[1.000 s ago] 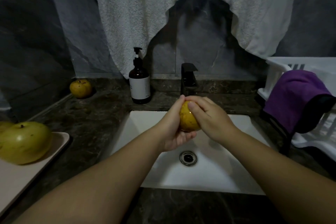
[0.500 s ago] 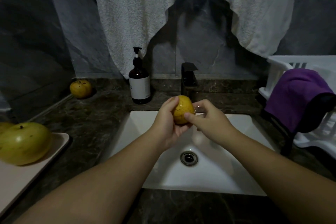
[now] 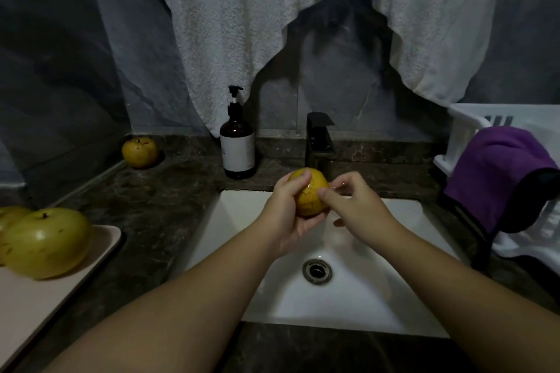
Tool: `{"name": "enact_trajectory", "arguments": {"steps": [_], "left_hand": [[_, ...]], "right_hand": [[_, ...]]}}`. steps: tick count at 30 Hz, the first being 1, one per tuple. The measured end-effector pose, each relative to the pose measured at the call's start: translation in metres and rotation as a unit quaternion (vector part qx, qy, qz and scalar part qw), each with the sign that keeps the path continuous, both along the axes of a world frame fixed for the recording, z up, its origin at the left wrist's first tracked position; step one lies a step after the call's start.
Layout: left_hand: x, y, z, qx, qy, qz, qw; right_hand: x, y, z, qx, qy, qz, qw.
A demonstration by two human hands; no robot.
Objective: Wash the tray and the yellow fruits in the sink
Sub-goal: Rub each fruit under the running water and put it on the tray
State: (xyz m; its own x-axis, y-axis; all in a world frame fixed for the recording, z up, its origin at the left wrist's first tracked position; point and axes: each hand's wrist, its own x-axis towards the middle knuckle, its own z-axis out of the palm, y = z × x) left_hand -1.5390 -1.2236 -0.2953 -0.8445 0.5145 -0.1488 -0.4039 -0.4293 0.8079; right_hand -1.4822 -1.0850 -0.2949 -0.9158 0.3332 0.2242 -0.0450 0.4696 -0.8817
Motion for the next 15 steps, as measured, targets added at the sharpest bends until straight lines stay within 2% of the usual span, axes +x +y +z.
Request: {"name": "enact_trajectory", "arguments": {"steps": [3, 6, 12, 15], "left_hand": [[-0.001, -0.002, 0.001, -0.010, -0.003, 0.005, 1.000], [-0.004, -0.003, 0.001, -0.004, -0.013, 0.007, 1.000], [-0.010, -0.003, -0.008, -0.073, 0.035, 0.006, 0.997], [-0.012, -0.003, -0.010, -0.084, 0.043, -0.002, 0.996]], "right_hand": [[-0.008, 0.006, 0.016, -0.012, 0.050, -0.058, 0.997], [-0.025, 0.012, 0.040, 0.053, 0.083, -0.102, 0.990], [-0.070, 0.023, 0.069, 0.212, 0.023, -0.117, 0.970], [-0.077, 0.026, 0.069, 0.238, -0.005, -0.103, 0.966]]}}
